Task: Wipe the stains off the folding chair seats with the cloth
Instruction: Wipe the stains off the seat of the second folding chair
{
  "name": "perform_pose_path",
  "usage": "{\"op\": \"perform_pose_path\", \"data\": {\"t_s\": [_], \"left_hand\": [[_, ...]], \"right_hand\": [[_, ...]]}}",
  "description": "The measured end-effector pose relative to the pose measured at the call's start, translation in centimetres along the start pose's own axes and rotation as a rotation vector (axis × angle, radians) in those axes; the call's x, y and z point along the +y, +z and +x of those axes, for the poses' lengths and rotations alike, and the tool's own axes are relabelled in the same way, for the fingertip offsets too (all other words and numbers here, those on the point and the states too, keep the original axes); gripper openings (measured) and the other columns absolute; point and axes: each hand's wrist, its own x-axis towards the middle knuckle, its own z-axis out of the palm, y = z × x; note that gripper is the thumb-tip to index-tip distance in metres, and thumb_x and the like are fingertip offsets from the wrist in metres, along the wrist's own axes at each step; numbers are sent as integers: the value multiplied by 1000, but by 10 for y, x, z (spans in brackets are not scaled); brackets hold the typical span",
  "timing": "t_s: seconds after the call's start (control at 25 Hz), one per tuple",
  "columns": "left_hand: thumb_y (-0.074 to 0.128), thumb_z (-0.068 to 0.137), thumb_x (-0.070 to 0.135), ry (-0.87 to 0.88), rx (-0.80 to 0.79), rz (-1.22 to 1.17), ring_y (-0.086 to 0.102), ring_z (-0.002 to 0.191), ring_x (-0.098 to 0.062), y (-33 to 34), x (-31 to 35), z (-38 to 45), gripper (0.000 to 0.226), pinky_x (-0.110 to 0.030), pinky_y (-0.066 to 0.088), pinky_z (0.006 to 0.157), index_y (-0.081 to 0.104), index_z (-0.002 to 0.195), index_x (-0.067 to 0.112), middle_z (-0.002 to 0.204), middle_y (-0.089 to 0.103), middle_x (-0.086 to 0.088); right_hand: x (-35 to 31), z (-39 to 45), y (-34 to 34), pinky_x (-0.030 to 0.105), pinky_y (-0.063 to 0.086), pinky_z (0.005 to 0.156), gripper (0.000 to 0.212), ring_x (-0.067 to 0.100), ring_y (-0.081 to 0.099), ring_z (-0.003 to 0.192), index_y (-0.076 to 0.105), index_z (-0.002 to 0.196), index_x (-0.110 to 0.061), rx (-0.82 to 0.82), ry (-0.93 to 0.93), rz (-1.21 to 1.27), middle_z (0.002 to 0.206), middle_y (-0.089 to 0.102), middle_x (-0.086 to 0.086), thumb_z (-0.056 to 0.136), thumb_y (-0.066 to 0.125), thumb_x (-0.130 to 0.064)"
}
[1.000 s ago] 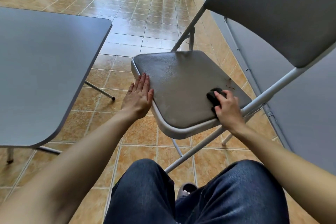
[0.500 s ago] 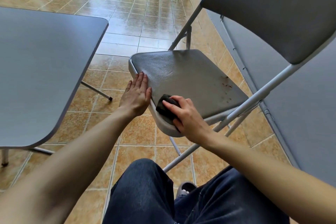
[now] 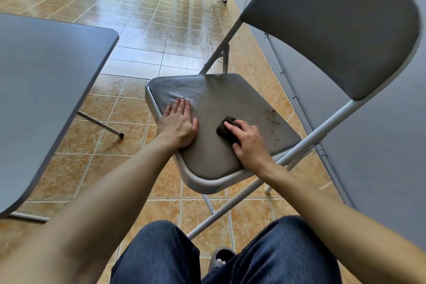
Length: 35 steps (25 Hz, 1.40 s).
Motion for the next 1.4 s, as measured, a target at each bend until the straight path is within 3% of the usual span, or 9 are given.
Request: {"op": "perform_pose_path", "data": {"t_s": [0.12,0.28,0.4,0.56,0.72,1.04,1.2,1.28,1.4], "left_hand": [[20,98,40,0,3,30,-2,152,-16,1,2,1,67,-36,-2,124,4,155,9,164,1,-6],[20,97,41,0,10,34,-2,152,-15,-1,2,1,67,-35,-2,124,5,155,10,164,1,-5],[20,97,41,0,17,43,-1,152,-15,1,2,2,67,-35,-1,124,5,155,10,164,2,-5],[20,97,41,-8,28,49,-2,152,-15,1,0,2,67,-36,-2,124,6,155,10,164,2,-5],[20,97,41,-13,28,46,-1,152,-15,3,1,2,67,-35,-2,124,7,155,10,164,3,-5],[20,97,40,-27,25,27,0,152,-15,2,2,2,66,-36,-2,124,9,155,10,164,4,-5],[20,97,40,-21,19,21,-1,152,-15,2,1,1,66,-36,-2,124,9,155,10,164,3,-5],[20,97,39,-21,17,15,0,152,-15,2,1,0,65,-35,-2,124,10,155,10,164,3,-5],[20,97,39,-19,16,11,0,152,-15,2,1,0,65,-35,-1,124,10,155,10,164,4,-5]], "right_hand": [[26,24,-7,40,38,104,61,32,41,115,39,145,-28,23,28,-187,145,42,3,90,44,-1],[72,76,-22,49,36,100,53,39,36,123,30,146,-34,9,345,-354,147,38,3,99,24,-12],[96,99,-32,53,35,101,44,41,31,127,39,140,-27,10,524,-344,142,38,10,100,23,-17],[117,103,-49,48,40,96,43,43,39,125,40,138,-18,-39,686,-368,139,42,17,96,31,-14],[107,97,-59,42,41,99,46,40,47,124,41,138,-18,-143,588,-367,135,50,22,93,38,-10],[51,55,-53,37,44,85,43,36,54,114,45,135,-27,-278,380,-319,133,51,15,93,46,-18],[4,24,-42,39,44,92,59,33,52,116,40,140,-37,-386,182,-265,132,46,6,89,46,-7],[-4,18,-43,40,43,93,62,35,52,113,36,141,-40,-396,174,-285,129,42,6,89,45,-7],[21,26,-57,45,45,93,50,40,52,112,33,137,-28,-350,310,-425,128,44,13,91,46,-16]]}}
